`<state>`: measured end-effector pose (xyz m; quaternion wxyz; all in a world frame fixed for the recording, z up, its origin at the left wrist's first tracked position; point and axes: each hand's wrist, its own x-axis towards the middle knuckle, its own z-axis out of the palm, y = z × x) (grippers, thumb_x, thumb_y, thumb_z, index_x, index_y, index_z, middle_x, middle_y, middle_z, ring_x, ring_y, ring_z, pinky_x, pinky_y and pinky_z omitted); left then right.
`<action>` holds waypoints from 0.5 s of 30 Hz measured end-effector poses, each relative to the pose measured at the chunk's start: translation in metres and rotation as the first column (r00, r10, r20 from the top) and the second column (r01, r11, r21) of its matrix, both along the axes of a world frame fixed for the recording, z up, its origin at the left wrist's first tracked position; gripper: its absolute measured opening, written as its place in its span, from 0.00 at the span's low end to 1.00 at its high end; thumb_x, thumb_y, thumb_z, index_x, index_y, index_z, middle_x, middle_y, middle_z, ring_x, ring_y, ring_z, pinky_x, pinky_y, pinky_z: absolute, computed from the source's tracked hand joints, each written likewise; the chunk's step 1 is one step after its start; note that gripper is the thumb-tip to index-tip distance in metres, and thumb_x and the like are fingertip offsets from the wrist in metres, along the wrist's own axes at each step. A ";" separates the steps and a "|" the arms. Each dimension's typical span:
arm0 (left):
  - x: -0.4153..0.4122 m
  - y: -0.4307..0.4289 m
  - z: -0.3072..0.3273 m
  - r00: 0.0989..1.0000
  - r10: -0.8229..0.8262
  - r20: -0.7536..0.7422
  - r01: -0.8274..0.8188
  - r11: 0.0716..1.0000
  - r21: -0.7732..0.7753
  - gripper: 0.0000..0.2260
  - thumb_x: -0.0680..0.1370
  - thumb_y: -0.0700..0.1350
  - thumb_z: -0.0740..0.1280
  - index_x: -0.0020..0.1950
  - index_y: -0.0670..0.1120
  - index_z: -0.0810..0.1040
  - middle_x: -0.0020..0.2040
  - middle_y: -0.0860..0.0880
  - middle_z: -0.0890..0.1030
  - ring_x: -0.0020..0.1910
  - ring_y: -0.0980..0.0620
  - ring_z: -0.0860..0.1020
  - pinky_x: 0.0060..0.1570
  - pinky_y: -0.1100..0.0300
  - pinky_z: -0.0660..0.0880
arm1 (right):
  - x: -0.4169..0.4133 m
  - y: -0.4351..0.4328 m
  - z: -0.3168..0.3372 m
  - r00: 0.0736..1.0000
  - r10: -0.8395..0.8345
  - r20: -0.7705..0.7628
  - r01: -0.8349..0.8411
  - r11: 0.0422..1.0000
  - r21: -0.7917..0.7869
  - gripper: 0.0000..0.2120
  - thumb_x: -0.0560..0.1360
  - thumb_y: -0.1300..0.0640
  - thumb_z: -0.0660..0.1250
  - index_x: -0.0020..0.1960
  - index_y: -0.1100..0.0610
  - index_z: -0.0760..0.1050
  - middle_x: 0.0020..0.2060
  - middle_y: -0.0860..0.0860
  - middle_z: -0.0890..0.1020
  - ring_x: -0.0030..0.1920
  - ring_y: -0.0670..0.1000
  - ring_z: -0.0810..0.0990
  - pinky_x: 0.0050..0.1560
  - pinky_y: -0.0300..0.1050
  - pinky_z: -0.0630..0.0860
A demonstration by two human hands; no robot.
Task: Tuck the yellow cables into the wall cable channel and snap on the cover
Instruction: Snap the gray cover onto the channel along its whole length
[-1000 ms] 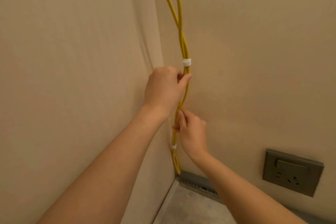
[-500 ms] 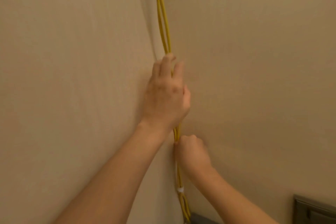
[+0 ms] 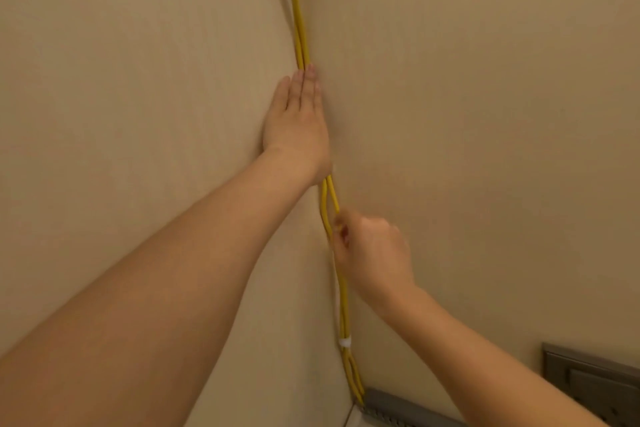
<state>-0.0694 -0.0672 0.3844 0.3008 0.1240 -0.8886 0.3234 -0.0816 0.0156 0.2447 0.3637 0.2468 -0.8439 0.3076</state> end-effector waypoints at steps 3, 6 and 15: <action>0.004 0.000 0.002 0.998 -0.055 0.024 0.053 0.997 0.052 0.43 0.73 0.54 0.61 0.74 0.36 0.38 0.76 0.38 0.37 0.75 0.44 0.39 0.72 0.51 0.36 | 0.010 -0.005 0.013 0.959 0.264 -0.104 -0.277 0.951 -0.137 0.24 0.72 0.67 0.60 0.68 0.60 0.67 0.59 0.59 0.77 0.59 0.59 0.75 0.58 0.49 0.70; 0.006 0.004 -0.002 0.990 -0.136 0.039 0.128 0.980 0.154 0.42 0.73 0.52 0.61 0.74 0.36 0.38 0.75 0.38 0.37 0.75 0.44 0.38 0.73 0.52 0.37 | 0.017 -0.013 0.016 0.856 0.504 0.118 -0.473 0.854 -0.219 0.38 0.70 0.70 0.60 0.76 0.61 0.47 0.73 0.58 0.61 0.71 0.55 0.63 0.65 0.35 0.56; 0.006 0.018 -0.076 0.930 -0.368 -0.020 0.302 0.730 0.613 0.37 0.79 0.53 0.57 0.73 0.35 0.37 0.74 0.36 0.33 0.74 0.43 0.35 0.71 0.55 0.35 | 0.000 -0.015 0.000 0.771 0.484 0.414 -0.494 0.865 -0.091 0.19 0.79 0.63 0.58 0.69 0.68 0.65 0.69 0.64 0.67 0.70 0.57 0.64 0.68 0.41 0.58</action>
